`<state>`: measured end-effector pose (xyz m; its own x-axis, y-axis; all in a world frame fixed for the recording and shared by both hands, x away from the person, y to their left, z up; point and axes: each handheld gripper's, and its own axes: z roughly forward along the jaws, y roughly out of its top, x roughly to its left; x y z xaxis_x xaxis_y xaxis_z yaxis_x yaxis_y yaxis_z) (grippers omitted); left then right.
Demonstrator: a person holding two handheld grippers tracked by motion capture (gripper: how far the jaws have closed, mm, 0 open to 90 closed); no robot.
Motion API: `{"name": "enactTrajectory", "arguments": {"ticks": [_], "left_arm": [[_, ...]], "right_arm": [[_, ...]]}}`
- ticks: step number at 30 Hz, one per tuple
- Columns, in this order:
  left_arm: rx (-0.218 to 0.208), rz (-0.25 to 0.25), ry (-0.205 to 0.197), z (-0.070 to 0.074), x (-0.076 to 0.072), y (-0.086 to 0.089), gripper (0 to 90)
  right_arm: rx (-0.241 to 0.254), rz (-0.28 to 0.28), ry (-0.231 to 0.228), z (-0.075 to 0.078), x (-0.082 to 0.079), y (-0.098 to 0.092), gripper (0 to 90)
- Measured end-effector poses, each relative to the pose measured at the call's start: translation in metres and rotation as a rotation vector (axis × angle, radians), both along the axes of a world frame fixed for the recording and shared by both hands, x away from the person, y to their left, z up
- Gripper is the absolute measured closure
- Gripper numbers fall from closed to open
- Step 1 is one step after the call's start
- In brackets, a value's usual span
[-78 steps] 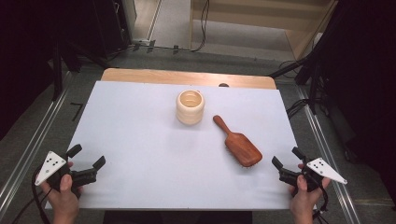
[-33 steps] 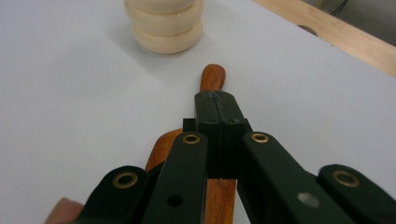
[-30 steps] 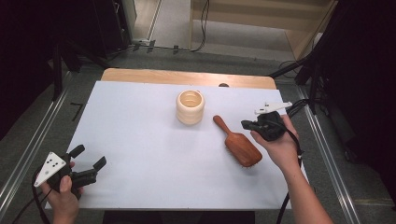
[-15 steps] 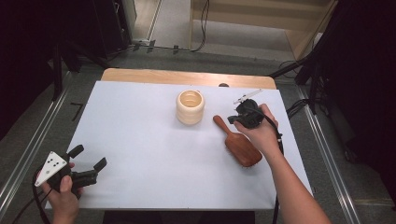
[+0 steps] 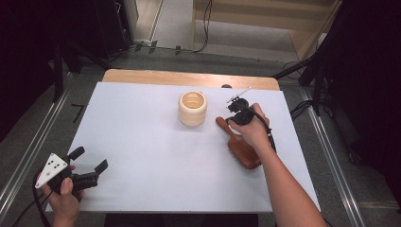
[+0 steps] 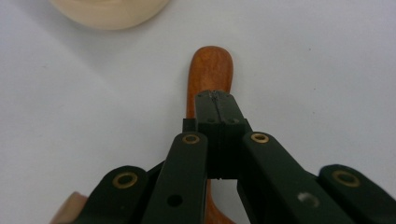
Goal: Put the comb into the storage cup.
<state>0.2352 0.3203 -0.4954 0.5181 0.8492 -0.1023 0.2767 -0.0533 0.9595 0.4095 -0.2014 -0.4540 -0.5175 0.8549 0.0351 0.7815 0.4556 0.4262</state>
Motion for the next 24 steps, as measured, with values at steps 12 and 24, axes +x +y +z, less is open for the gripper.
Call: {"name": "enactTrajectory", "arguments": {"ticks": [12,24], "left_arm": [[0.002,-0.005,0.010,0.000,0.001,0.000,0.0],[0.002,-0.008,0.015,0.000,0.002,0.000,0.0]], "right_arm": [[-0.023,-0.047,0.036,-0.018,0.011,0.000,88.6],[-0.034,-0.014,0.047,-0.023,0.006,0.008,88.6]]}}
